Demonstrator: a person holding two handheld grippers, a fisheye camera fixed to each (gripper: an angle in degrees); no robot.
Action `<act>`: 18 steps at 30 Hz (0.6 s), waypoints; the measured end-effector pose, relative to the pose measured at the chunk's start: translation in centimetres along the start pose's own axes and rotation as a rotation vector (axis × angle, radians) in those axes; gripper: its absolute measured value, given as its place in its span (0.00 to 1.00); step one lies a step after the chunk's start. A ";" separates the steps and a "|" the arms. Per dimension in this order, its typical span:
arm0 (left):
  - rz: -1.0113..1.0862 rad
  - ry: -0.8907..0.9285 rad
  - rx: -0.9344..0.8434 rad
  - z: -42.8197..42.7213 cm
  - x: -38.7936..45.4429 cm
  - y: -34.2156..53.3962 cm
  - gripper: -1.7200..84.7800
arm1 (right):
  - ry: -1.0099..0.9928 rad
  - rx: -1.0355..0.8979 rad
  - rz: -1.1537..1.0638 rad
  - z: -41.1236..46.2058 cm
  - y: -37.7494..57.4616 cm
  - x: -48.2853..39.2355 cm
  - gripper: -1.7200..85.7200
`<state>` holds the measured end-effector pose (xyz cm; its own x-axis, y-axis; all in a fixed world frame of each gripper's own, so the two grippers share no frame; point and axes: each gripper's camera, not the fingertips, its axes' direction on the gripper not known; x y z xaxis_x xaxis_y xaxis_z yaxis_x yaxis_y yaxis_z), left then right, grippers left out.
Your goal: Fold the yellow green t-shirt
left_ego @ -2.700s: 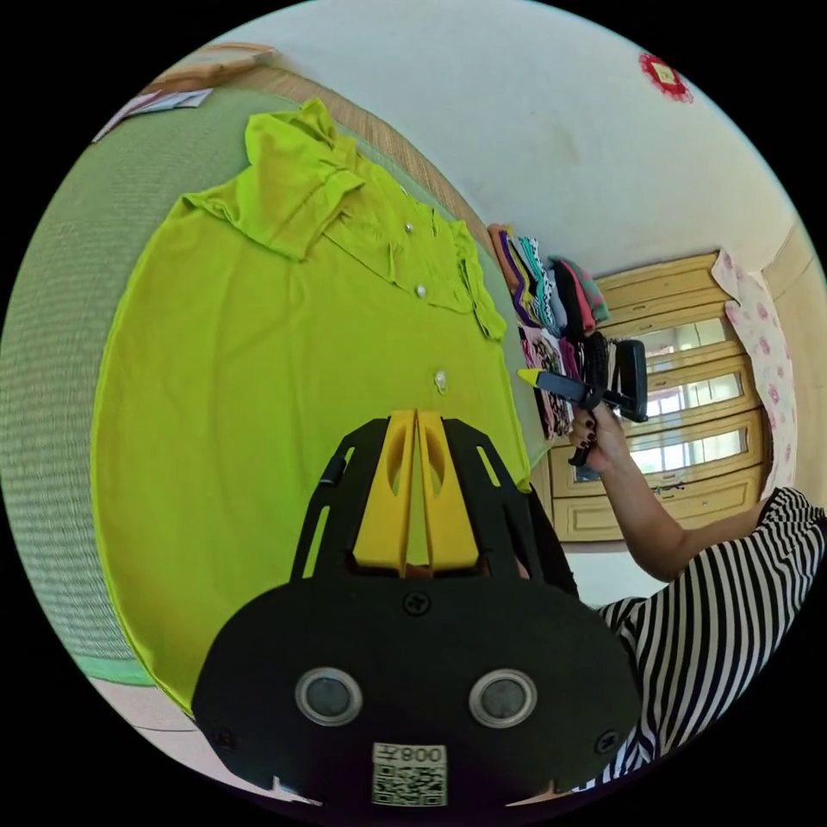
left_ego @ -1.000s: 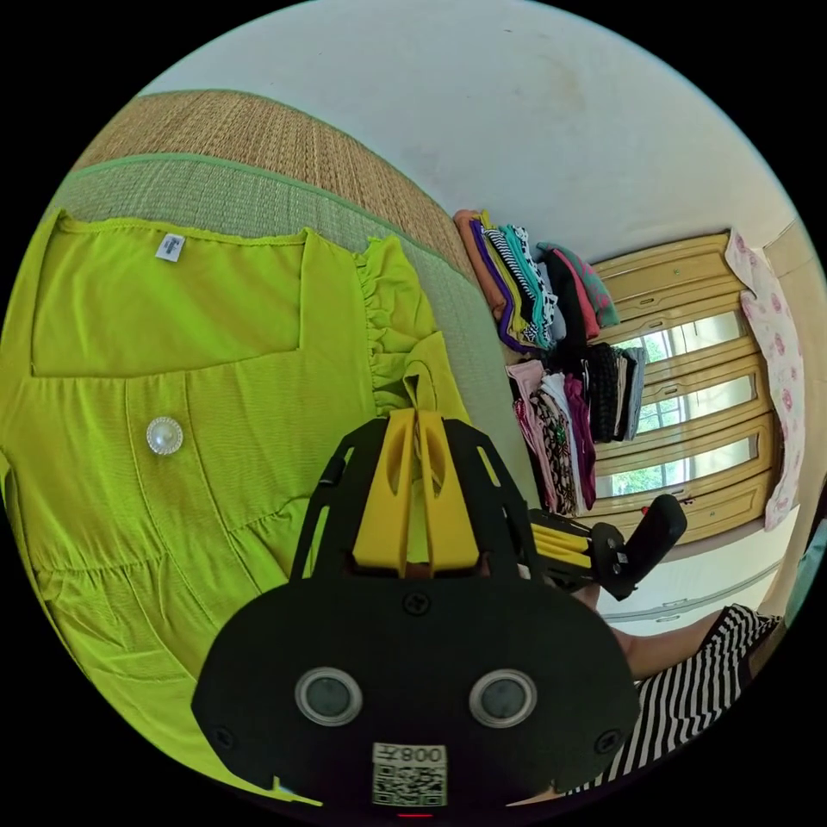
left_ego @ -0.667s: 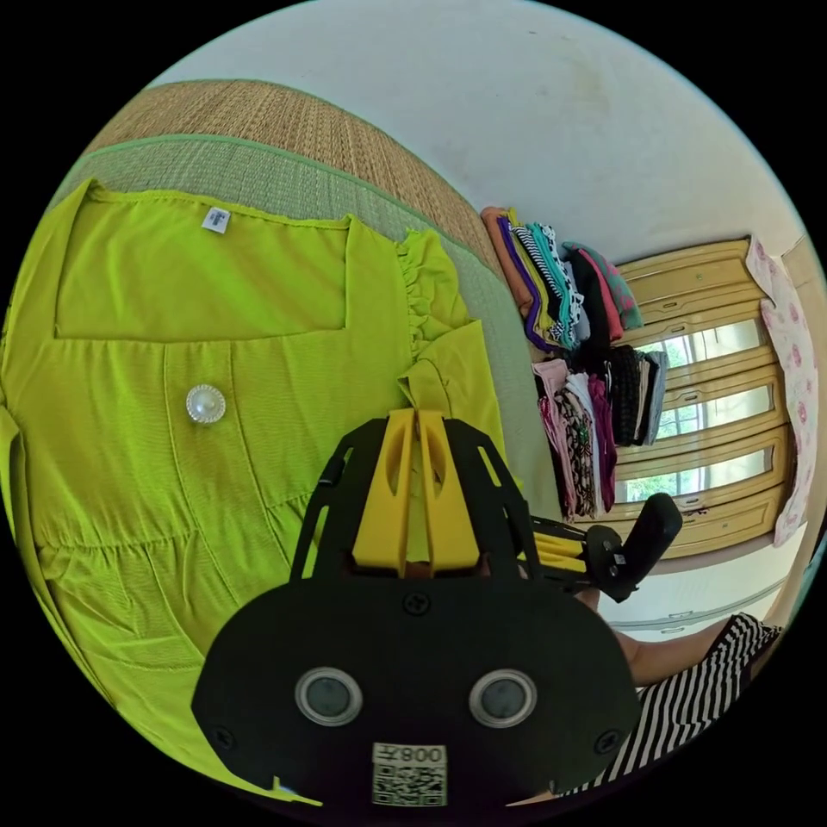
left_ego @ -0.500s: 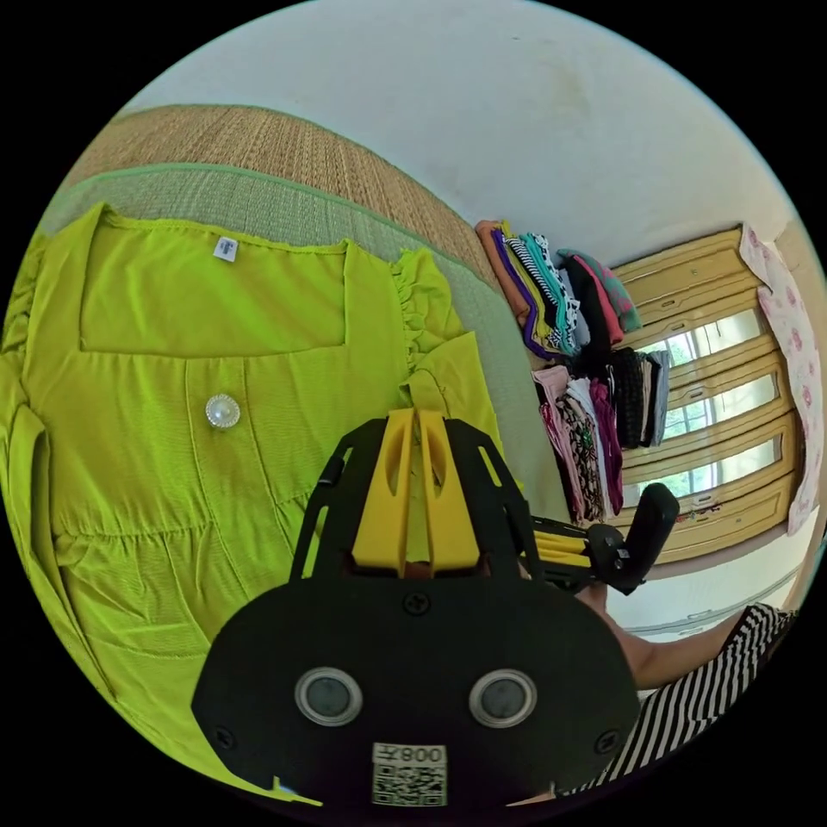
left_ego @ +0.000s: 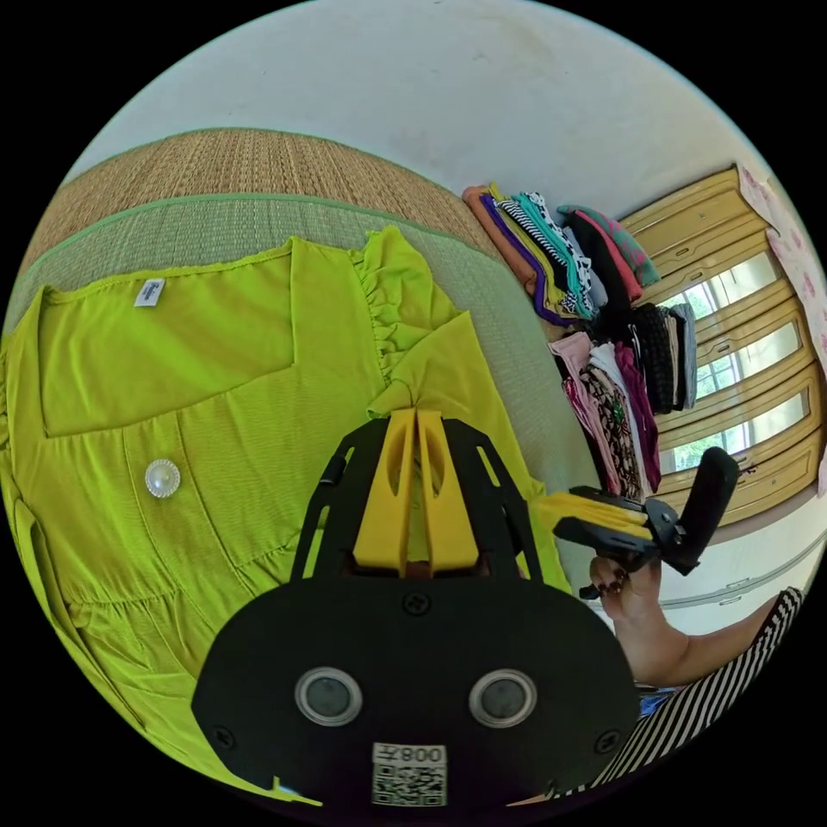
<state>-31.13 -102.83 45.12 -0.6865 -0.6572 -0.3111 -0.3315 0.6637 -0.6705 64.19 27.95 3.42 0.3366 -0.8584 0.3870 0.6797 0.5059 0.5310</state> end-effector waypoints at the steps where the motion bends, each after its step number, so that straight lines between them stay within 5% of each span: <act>1: 0.000 0.000 0.001 0.0 0.1 0.3 0.02 | -0.004 -0.011 0.040 0.5 -0.4 1.3 0.02; 18: 0.020 0.031 -0.003 -3.1 2.6 7.7 0.02 | -0.081 0.054 0.091 0.8 1.2 2.5 0.02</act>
<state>-37.47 -98.37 41.22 -0.7124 -0.6328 -0.3035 -0.3196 0.6776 -0.6624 65.31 26.49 5.62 0.3397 -0.8005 0.4938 0.6120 0.5868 0.5302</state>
